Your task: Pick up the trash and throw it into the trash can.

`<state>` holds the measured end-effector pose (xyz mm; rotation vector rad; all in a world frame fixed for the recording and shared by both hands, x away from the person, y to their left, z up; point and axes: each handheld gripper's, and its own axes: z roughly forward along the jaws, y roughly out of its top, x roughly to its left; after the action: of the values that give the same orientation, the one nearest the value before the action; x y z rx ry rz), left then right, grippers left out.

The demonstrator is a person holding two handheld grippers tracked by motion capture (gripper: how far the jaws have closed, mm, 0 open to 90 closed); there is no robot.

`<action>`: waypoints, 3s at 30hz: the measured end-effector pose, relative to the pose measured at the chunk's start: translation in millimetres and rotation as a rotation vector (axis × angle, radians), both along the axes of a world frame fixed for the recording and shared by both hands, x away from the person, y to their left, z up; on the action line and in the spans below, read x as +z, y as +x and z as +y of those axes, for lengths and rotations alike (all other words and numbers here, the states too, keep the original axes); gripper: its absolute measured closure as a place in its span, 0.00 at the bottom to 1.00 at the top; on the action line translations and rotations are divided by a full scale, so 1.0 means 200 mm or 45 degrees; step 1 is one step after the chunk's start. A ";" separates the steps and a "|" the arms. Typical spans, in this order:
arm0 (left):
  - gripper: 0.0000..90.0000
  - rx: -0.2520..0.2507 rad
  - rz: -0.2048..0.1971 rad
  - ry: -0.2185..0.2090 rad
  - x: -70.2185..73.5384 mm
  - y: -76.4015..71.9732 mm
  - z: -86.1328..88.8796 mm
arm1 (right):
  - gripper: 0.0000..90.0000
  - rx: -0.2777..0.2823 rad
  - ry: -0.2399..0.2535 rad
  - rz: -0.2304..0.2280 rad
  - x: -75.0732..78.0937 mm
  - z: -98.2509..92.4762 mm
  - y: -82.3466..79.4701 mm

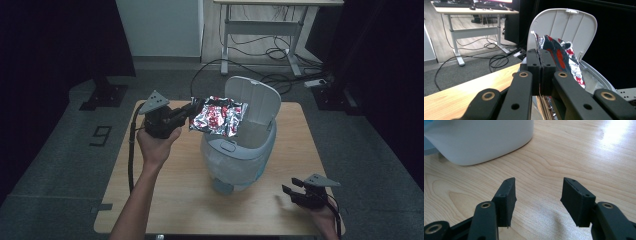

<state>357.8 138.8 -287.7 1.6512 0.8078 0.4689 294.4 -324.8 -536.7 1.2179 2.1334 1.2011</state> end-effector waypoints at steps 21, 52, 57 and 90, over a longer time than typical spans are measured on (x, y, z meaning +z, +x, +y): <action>0.96 -0.042 0.025 0.041 -0.03 0.03 -0.11 | 0.49 -0.006 0.000 0.003 0.00 -0.01 0.00; 0.50 -0.018 0.042 0.158 -0.13 -0.14 0.00 | 0.48 0.001 0.002 0.006 0.01 -0.01 0.00; 0.48 -0.021 0.051 0.169 -0.17 -0.18 0.03 | 0.47 0.000 0.006 0.004 0.01 0.00 0.00; 0.42 0.045 0.142 0.201 -0.65 -0.40 0.24 | 0.41 -0.013 0.016 -0.014 0.05 0.01 0.00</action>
<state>278.1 186.8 -417.8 1.8246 0.9024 0.4785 293.4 -322.2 -527.3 1.2232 2.1128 1.2156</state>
